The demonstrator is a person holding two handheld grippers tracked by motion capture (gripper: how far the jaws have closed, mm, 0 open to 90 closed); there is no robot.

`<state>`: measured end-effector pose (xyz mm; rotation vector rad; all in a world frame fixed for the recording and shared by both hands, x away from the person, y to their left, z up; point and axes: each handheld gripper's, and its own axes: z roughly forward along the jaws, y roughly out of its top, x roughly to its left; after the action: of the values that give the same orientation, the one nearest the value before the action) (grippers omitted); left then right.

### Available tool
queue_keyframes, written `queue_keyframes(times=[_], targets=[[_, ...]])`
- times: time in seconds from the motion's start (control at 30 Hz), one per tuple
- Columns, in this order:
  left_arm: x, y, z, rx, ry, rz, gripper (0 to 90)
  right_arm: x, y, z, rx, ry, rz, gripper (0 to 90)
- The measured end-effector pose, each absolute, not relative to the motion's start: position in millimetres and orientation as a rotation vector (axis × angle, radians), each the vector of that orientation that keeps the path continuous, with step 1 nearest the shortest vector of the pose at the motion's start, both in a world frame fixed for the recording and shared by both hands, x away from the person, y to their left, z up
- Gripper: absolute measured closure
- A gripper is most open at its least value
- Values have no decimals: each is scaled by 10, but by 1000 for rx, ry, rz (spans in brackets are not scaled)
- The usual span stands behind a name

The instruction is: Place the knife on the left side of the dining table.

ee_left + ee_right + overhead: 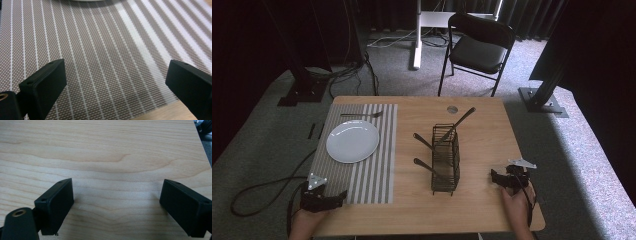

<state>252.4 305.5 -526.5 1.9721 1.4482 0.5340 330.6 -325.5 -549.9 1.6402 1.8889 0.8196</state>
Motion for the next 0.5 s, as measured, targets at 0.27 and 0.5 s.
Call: queue_keyframes(times=[0.27, 0.5], targets=[[2516, 2918, -5129, 1989, 1363, 526, 36, 3306, -3255, -5499, 1641, 1889, 819, 113], [2531, 2751, -5005, 2019, 1275, 505, 47, 3306, -3255, -5499, 1641, 1889, 820, 113]])
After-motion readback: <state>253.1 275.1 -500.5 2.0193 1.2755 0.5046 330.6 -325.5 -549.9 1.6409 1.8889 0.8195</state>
